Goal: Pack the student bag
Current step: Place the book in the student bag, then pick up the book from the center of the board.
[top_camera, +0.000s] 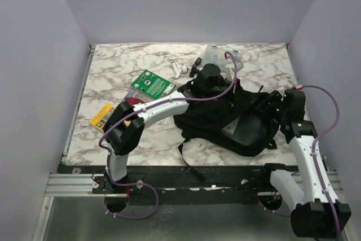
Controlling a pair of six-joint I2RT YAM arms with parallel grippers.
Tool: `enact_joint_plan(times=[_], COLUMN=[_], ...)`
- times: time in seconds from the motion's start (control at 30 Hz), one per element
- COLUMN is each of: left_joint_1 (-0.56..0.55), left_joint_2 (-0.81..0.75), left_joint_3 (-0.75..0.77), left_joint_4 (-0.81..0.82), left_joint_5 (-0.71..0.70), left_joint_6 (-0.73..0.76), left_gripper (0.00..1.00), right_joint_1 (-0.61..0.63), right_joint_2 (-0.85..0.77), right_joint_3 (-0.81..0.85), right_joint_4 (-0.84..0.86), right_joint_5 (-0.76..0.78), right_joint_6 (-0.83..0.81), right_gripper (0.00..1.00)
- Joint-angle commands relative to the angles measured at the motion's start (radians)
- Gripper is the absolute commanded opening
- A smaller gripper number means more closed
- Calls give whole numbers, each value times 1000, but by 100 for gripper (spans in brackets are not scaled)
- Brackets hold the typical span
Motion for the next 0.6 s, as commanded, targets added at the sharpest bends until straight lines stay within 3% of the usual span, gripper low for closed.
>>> enact_joint_plan(times=[0.0,0.17,0.27,0.37,0.43,0.57], left_joint_1=[-5,-8,-19,-27,-25,-23], left_joint_2=[-7,-6,-13,-44,-74,-177], left_joint_3=[-29,-64,-88,-136,-177,-281], left_joint_4=[74,74,74,73,73,67], left_joint_5=[-53,-40,-18,-42,-56,-54], left_joint_6=[-51,-68,-50,-38,-42,-8], left_gripper=[0,0,0,21,43,62], right_joint_1=[1,1,1,2,1,17], right_joint_2=[-116,-137,-110,-48,-23,67], right_joint_3=[117,311,406,435,434,470], right_joint_4=[-300,-347,-281,-205,-142,-73], right_joint_5=[310,453,366,157,46,-87], right_joint_6=[-24,-128,-228,-299,-308,-311], right_gripper=[67,65,65,65,65,67])
